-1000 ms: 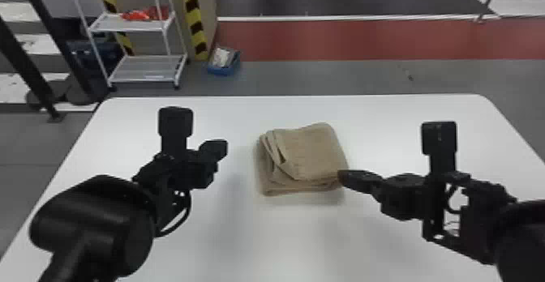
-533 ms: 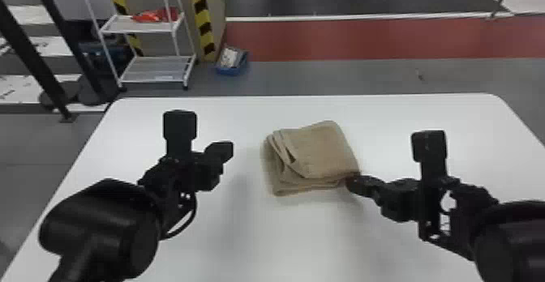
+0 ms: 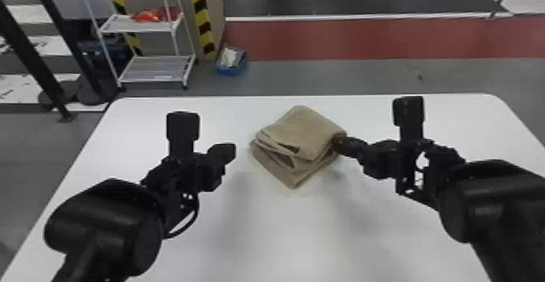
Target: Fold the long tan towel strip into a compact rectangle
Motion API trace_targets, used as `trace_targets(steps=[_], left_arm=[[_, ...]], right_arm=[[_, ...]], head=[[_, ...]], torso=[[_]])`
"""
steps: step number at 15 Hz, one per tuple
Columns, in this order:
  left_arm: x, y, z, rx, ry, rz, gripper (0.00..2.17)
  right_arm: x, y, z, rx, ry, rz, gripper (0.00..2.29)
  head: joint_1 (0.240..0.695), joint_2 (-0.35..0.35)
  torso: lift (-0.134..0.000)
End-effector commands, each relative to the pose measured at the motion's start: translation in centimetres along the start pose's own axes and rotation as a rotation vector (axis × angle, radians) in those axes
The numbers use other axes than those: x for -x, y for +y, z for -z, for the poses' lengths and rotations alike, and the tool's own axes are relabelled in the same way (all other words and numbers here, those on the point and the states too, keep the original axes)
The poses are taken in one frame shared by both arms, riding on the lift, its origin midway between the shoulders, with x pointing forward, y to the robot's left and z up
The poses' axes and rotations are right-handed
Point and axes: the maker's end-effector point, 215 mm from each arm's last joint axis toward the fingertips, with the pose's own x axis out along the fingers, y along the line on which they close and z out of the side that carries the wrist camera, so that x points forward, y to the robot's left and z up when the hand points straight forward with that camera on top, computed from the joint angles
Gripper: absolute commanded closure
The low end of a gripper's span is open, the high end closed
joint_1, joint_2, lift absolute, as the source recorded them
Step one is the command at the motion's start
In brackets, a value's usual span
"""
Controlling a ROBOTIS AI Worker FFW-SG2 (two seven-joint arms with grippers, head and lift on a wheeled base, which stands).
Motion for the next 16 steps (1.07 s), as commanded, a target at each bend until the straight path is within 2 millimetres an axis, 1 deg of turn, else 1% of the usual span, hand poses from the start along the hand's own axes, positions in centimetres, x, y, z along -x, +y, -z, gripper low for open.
trace_targets(steps=[1, 2, 3, 4, 5, 6, 7, 8, 9, 10, 12, 13, 16], left_arm=[[-0.7, 0.0, -0.4, 0.001, -0.018, 0.007, 1.93], [-1.4, 0.0, -0.9, 0.000, -0.044, 0.015, 1.92], [-2.4, 0.0, -1.4, -0.007, -0.071, 0.026, 1.92], [-3.6, 0.0, -1.9, -0.014, -0.092, 0.035, 1.93], [-4.7, 0.2, -2.4, -0.020, -0.116, 0.052, 1.92], [-5.2, 0.1, -2.5, -0.019, -0.125, 0.079, 1.92], [-5.5, -0.5, -2.3, -0.012, -0.129, 0.128, 1.93], [-5.7, -0.6, -2.2, -0.012, -0.137, 0.152, 1.93], [-6.1, -0.5, -1.6, -0.011, -0.123, 0.166, 1.92], [-6.5, 0.0, -1.5, -0.016, -0.135, 0.163, 1.92], [-6.8, 0.4, -1.2, -0.023, -0.137, 0.162, 1.92], [-7.0, 0.5, -1.1, -0.032, -0.138, 0.165, 1.92], [-7.7, -0.3, -1.2, -0.069, -0.131, 0.177, 1.92]], right_arm=[[2.9, -1.1, 0.8, -0.035, -0.047, 0.004, 2.01], [4.5, -2.1, 1.6, -0.052, -0.053, 0.016, 2.01], [6.1, -3.3, 2.0, -0.064, -0.063, 0.032, 2.01], [7.9, -4.4, 2.1, -0.072, -0.075, 0.035, 2.01], [10.5, -5.3, 2.3, -0.081, -0.088, 0.035, 2.01], [12.7, -5.7, 2.3, -0.082, -0.103, 0.034, 2.01], [15.2, -6.3, 2.3, -0.086, -0.119, 0.039, 2.01], [16.9, -6.6, 2.6, -0.099, -0.128, 0.034, 2.01], [18.7, -6.8, 2.9, -0.128, -0.149, 0.014, 2.01], [20.2, -7.1, 3.2, -0.153, -0.166, 0.007, 2.01], [21.8, -7.0, 4.0, -0.174, -0.179, 0.009, 2.01], [22.1, -6.6, 4.0, -0.186, -0.190, -0.004, 2.01], [22.0, -4.6, 3.9, -0.200, -0.192, -0.036, 2.01]], head=[[0.695, 0.066], [0.695, 0.066], [0.695, 0.059], [0.695, 0.035], [0.695, 0.017], [0.695, -0.003], [0.695, -0.020], [0.695, -0.040], [0.695, -0.077], [0.695, -0.092], [0.695, -0.112], [0.695, -0.124], [0.695, -0.126]], torso=[[-0.128], [-0.128], [-0.128], [-0.128], [-0.128], [-0.128], [-0.128], [-0.128], [-0.128], [-0.128], [-0.128], [-0.128], [-0.128]])
